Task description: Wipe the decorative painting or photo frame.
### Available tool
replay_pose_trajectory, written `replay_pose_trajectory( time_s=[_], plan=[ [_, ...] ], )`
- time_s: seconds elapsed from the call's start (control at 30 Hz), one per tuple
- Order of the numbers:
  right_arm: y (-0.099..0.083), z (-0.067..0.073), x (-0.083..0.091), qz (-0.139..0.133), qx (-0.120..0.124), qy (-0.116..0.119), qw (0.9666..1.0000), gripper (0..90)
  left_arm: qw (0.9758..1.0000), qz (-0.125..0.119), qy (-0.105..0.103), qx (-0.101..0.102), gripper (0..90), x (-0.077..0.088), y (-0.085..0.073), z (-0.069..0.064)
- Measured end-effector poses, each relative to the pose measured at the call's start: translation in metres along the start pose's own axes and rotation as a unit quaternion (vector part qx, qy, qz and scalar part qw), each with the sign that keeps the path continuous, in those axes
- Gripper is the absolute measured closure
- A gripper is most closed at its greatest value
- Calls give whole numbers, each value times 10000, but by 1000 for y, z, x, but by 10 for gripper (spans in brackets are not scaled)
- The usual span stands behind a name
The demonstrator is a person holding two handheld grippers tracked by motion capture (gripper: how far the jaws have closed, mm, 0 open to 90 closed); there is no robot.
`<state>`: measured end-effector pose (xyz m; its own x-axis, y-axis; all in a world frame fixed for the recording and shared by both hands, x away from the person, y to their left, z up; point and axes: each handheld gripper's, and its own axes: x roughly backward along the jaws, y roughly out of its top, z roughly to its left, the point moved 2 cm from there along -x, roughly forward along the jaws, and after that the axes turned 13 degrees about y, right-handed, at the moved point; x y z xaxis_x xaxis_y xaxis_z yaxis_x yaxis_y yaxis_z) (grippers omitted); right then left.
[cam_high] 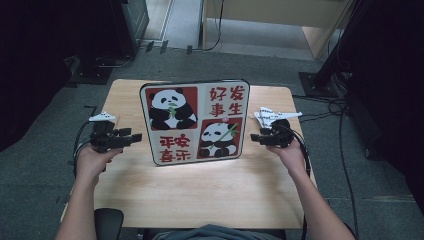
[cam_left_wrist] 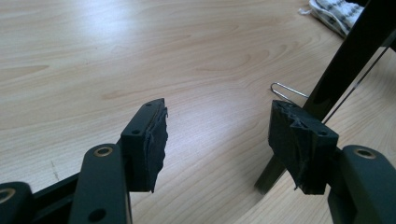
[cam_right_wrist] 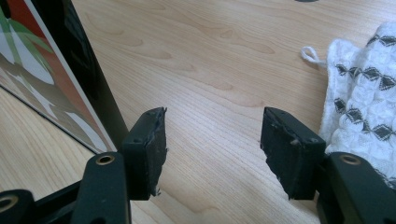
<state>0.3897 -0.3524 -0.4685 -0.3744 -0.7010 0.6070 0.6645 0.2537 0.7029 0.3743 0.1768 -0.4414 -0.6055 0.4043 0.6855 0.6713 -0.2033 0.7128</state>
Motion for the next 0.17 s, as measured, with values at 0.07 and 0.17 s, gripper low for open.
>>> replay_pose_trajectory(
  time_s=[0.07, 0.17],
  plan=[
    [0, 0, 0, 5, -5, -5, 10000, 416, 10000, 67, -42, -45, 391, -1, 0, 0],
    [0, 0, 1, -8, -22, 4, 10000, 415, 9997, 217, -102, 21, 357, -3, 1, -1]
  ],
)
